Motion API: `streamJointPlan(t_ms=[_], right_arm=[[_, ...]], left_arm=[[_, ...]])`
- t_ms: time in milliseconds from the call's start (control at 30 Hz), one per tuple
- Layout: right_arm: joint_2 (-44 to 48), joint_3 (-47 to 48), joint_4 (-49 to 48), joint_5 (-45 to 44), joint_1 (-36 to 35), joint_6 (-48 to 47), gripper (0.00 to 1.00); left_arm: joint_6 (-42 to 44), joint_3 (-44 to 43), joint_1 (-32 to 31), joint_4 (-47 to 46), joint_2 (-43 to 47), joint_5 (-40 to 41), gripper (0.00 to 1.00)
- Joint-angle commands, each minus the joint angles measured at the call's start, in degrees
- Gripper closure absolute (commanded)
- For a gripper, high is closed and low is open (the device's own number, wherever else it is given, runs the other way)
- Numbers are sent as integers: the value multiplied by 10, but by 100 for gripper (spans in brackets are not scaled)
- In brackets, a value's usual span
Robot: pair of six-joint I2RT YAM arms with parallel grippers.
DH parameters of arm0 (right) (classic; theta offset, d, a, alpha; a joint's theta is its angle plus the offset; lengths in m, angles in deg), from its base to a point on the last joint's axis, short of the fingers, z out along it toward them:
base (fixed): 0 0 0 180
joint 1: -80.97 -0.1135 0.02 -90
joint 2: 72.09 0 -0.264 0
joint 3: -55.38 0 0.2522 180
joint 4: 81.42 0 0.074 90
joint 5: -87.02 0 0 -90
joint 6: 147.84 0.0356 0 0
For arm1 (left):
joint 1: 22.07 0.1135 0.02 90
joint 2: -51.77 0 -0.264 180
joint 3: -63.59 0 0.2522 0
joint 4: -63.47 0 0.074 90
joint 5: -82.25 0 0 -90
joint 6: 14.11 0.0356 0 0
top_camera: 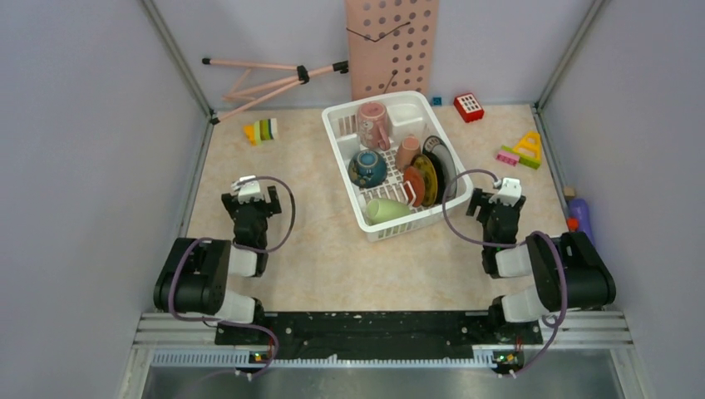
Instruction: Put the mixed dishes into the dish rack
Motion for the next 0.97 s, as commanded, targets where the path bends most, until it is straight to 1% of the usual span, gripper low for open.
streamJointPlan(t_ms=[0, 33, 67, 100, 133, 167, 733, 767, 867, 933], right_arm=[[-29, 10, -81, 59, 22, -14, 21], [-26, 14, -63, 62, 22, -11, 20], [-20, 15, -50, 62, 23, -11, 20], [-24, 12, -68, 61, 22, -12, 20], [-27, 11, -73, 60, 22, -13, 12], [-24, 11, -68, 59, 23, -13, 2], [-26, 10, -72, 60, 22, -12, 1], [-26, 11, -72, 60, 23, -13, 1], [-26, 10, -72, 61, 23, -13, 1], [-26, 11, -72, 60, 22, -13, 1]], left_arm=[[5, 22, 11, -161, -69, -19, 2], [-4, -1, 13, -89, -54, -14, 2], [-13, -24, 17, -36, -48, -19, 4], [-22, -36, 25, -16, -49, -26, 8], [-22, -39, 28, -18, -55, -24, 10], [-21, -36, 29, -31, -56, -24, 3], [-23, -41, 30, -18, -57, -26, 2], [-24, -44, 33, -13, -57, -29, 1], [-32, -57, 56, 15, -55, -73, 1], [-31, -54, 58, 8, -55, -75, 2]])
